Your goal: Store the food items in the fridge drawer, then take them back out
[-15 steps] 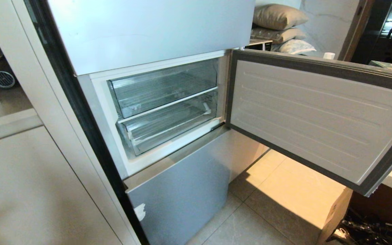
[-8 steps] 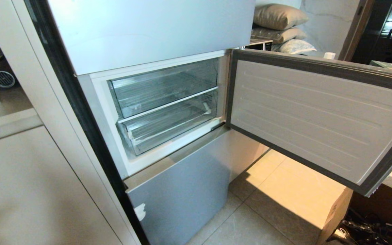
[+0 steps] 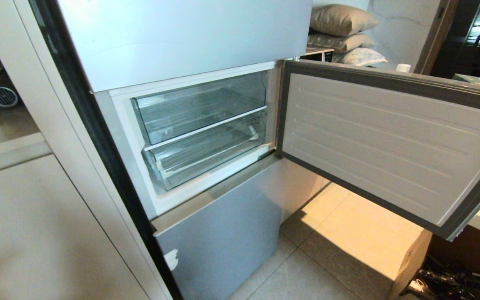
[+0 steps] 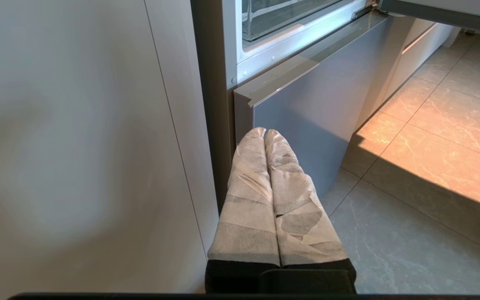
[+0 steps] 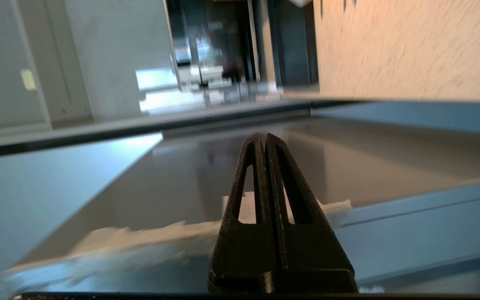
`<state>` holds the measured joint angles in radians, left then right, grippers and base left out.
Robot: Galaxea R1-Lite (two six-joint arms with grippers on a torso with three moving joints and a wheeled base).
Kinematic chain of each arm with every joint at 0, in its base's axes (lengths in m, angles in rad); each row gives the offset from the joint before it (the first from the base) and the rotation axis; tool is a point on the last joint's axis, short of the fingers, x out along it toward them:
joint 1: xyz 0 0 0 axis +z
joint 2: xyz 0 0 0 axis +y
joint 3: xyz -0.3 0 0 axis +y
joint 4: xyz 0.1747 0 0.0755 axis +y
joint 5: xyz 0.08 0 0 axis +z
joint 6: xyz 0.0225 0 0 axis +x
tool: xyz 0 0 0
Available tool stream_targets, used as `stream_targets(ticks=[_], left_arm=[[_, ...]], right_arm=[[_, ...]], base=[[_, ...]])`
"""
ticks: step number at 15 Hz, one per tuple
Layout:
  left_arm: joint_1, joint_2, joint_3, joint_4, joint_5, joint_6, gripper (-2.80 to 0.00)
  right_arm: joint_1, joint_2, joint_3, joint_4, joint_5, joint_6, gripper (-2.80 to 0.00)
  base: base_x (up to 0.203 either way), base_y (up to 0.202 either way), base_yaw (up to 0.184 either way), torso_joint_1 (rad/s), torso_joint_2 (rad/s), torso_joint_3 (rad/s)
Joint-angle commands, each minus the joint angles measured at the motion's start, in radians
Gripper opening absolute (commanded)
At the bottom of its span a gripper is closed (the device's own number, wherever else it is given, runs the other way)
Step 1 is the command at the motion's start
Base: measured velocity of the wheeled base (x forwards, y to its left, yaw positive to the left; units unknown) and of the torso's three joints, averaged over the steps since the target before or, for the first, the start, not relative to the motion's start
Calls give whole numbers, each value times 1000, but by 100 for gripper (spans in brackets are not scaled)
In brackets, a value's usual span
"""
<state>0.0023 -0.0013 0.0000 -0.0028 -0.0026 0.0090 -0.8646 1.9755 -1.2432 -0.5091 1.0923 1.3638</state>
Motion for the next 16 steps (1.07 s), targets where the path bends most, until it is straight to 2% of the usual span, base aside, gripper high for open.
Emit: stream_targets(ticks=[1,5,9,12,16], left_arm=[[-1,0,2,0,1,0,-280],[1,0,2,0,1,0,-280],[-1,0,2,0,1,0,-280],[1,0,2,0,0,0,-280],[-1,0,2,0,0,0,-280]], right_arm=[[50,6,13,0,5,7,-280],[98,-50,68,1,3,4,-280],[93,-312,214,5,8,4,-280],[41,-487,243,5,-3,9,-280],[-93,-519,143,4,-79,18,-280]], base=[[0,0,0,0,0,0],[0,0,0,0,0,0],[0,0,0,0,0,0],[0,0,0,0,0,0],[0,0,0,0,0,0]])
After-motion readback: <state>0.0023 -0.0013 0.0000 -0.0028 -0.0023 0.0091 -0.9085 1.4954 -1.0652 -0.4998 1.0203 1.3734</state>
